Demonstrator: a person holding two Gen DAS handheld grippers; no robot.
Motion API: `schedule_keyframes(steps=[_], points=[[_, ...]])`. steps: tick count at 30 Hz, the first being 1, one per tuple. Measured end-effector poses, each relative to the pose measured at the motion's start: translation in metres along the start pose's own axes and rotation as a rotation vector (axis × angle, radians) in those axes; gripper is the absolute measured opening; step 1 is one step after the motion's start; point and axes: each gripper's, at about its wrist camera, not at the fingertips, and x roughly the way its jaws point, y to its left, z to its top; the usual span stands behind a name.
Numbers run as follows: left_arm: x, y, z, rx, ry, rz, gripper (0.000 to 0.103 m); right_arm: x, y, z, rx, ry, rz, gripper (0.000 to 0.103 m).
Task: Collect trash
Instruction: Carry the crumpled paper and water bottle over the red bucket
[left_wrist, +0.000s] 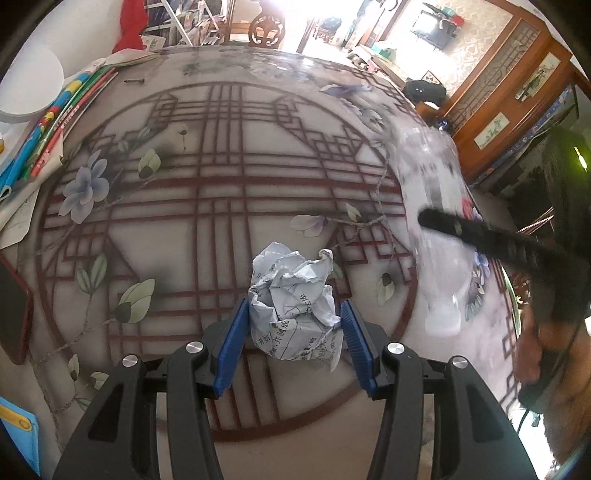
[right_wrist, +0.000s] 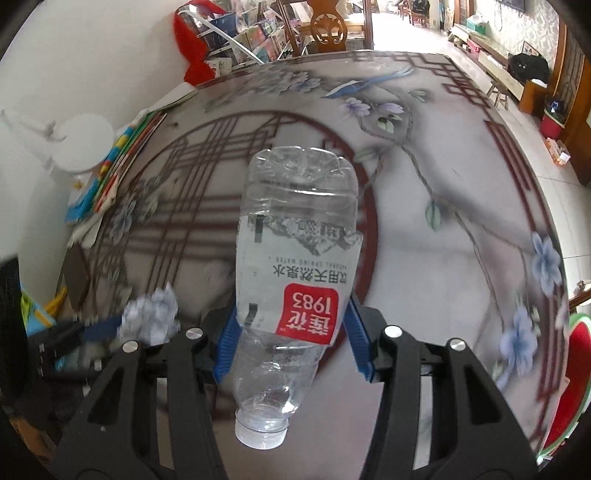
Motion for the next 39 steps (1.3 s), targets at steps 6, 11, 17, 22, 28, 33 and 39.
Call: schedule_keyframes(steps=[6, 11, 17, 22, 28, 33, 39], points=[[0.003, -0.002, -0.004, -0.014, 0.016, 0.003, 0.052, -0.017, -0.002, -0.034, 0.028, -0.005, -0.033, 0.05], [0.006, -0.004, -0.006, -0.026, 0.03, -0.008, 0.056, -0.02, -0.005, -0.059, 0.076, 0.02, -0.027, 0.05], [0.007, -0.006, -0.002, -0.06, 0.02, -0.028, 0.07, -0.03, -0.008, -0.078, 0.11, 0.014, -0.034, 0.05], [0.012, -0.008, 0.0, -0.072, 0.018, -0.033, 0.071, -0.042, -0.012, -0.085, 0.125, -0.011, -0.043, 0.05], [0.026, -0.002, 0.002, -0.089, 0.026, -0.026, 0.057, -0.054, -0.02, -0.09, 0.157, -0.035, -0.056, 0.05], [0.019, -0.001, -0.002, -0.1, 0.005, -0.03, 0.041, -0.062, -0.026, -0.09, 0.169, -0.056, -0.066, 0.05], [-0.008, -0.018, 0.002, -0.059, -0.07, -0.032, 0.041, -0.071, -0.031, -0.083, 0.166, -0.086, -0.069, 0.05]])
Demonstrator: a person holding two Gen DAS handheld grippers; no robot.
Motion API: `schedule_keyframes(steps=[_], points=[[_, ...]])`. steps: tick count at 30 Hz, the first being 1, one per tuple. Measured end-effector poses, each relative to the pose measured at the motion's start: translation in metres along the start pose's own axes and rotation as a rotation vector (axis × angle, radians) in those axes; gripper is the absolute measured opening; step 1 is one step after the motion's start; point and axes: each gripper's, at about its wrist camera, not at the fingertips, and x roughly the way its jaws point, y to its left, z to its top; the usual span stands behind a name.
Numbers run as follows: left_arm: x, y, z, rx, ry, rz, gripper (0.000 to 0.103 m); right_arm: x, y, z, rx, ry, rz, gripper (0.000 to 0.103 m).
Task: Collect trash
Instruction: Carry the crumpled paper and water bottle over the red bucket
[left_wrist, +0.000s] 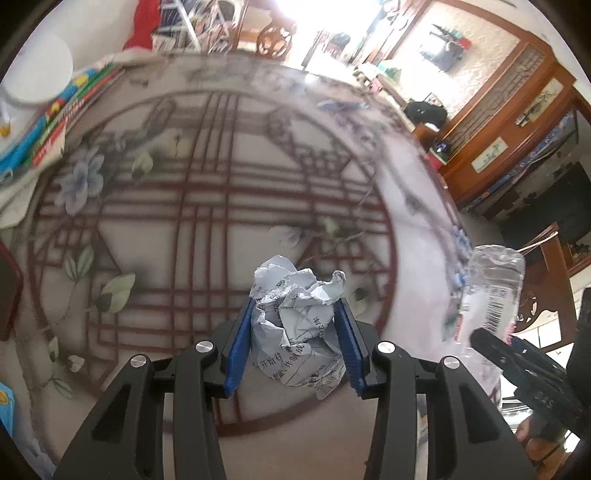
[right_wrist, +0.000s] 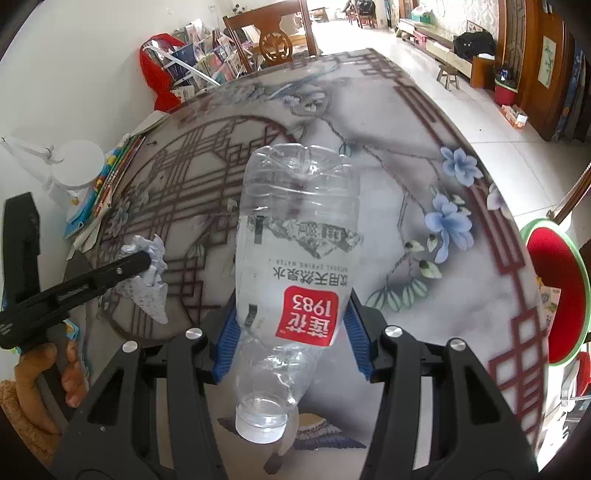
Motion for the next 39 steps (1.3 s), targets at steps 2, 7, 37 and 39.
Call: schedule_keyframes(steps=[2, 7, 37, 39], points=[[-0.007, -0.009, 0.003, 0.029, -0.022, 0.003, 0.041, -0.001, -0.001, 0.001, 0.003, -0.004, 0.004, 0.05], [-0.02, -0.033, 0.005, 0.08, -0.05, -0.016, 0.041, -0.006, -0.005, 0.003, 0.004, -0.019, 0.005, 0.05], [-0.013, -0.181, 0.002, 0.209, -0.094, -0.044, 0.041, -0.063, -0.13, 0.016, 0.061, -0.093, -0.018, 0.05], [-0.013, -0.195, 0.001, 0.222, -0.102, -0.047, 0.041, -0.068, -0.137, 0.017, 0.061, -0.1, -0.017, 0.05]])
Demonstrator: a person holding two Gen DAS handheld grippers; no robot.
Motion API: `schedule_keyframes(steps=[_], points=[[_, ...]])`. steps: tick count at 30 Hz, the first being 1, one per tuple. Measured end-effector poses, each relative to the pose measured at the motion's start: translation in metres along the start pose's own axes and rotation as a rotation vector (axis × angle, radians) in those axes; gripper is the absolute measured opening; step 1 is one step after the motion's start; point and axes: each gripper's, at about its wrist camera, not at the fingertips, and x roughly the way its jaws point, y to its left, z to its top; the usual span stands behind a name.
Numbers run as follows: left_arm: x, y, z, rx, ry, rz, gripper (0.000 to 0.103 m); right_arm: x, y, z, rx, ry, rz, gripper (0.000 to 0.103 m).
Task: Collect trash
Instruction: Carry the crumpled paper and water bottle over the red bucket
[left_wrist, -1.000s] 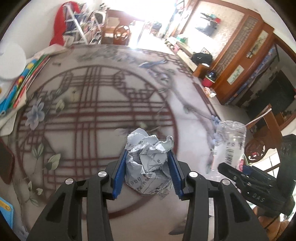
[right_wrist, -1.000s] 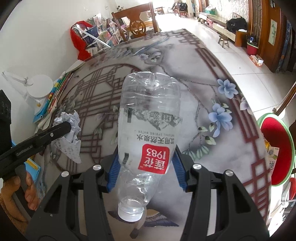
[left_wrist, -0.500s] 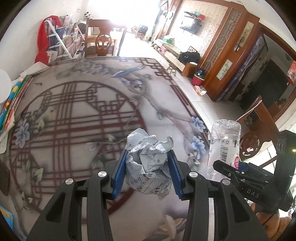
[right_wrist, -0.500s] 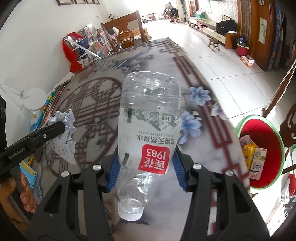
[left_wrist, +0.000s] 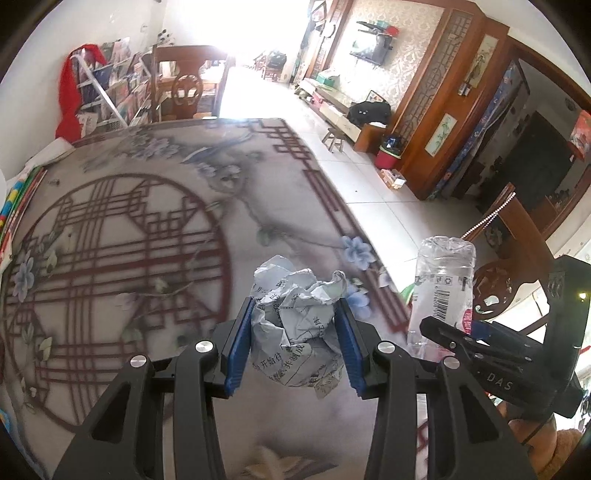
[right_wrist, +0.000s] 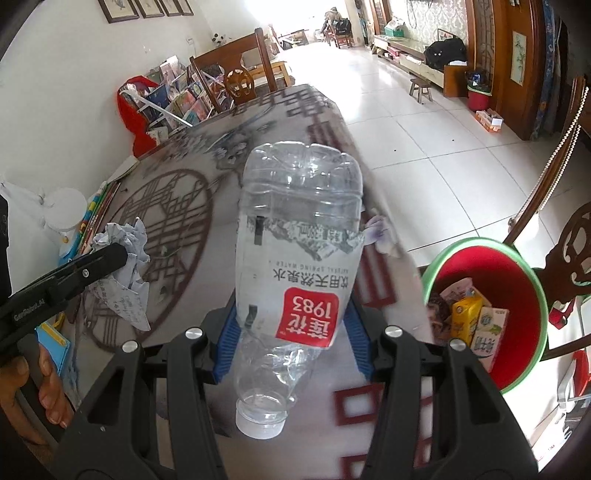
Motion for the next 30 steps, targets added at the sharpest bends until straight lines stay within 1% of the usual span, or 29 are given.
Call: schedule_keyframes(steps=[7, 19, 23, 30], points=[[0.006, -0.041, 0.006, 0.04, -0.009, -0.009, 0.041, -0.017, -0.037, 0.006, 0.021, -0.031, -0.003, 0.05], [0.019, -0.104, 0.019, 0.113, -0.01, -0.042, 0.041, -0.044, -0.104, 0.006, 0.11, -0.082, -0.035, 0.05], [0.028, -0.125, 0.021, 0.141, 0.002, -0.061, 0.041, -0.051, -0.122, 0.004, 0.144, -0.088, -0.05, 0.05], [0.039, -0.149, 0.02, 0.174, 0.027, -0.079, 0.041, -0.053, -0.153, -0.001, 0.2, -0.087, -0.07, 0.05]])
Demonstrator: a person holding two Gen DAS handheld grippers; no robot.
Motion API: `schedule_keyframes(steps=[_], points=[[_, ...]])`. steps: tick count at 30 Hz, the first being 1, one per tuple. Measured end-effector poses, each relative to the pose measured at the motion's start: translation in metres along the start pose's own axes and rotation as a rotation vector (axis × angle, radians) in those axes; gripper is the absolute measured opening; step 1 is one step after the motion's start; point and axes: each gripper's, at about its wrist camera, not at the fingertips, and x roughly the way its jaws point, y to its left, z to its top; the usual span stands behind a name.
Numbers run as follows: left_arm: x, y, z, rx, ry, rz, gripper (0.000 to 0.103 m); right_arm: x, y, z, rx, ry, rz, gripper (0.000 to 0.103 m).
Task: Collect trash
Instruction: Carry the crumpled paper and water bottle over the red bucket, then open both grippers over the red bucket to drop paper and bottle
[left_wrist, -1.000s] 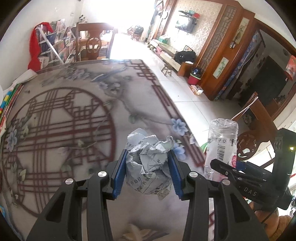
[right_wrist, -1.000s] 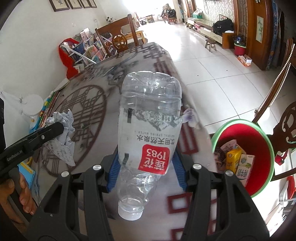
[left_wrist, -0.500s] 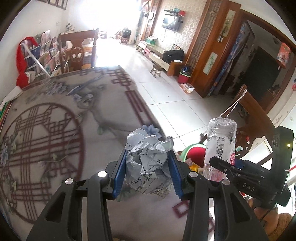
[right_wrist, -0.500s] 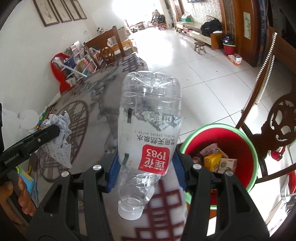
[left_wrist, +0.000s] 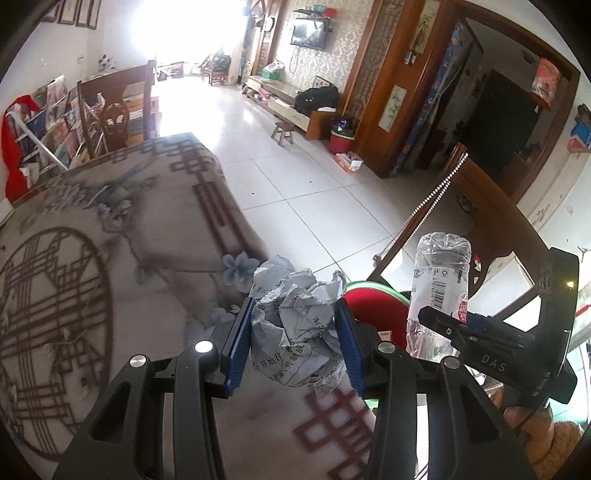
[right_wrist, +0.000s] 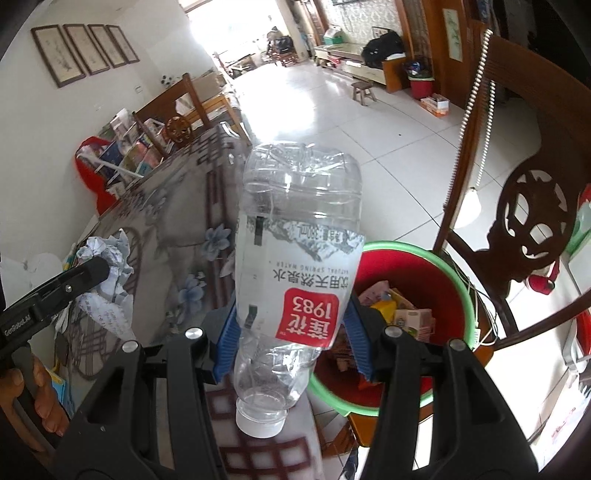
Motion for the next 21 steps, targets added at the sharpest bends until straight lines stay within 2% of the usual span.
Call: schedule_keyframes(steps=[12, 21], points=[[0.03, -0.027, 0.005, 0.034, 0.054, -0.026, 0.041, 0.004, -0.048, 0.001, 0.099, 0.002, -0.045, 0.05], [0.052, -0.054, 0.008, 0.081, 0.091, -0.061, 0.041, 0.006, -0.066, 0.001, 0.126, 0.007, -0.071, 0.05]])
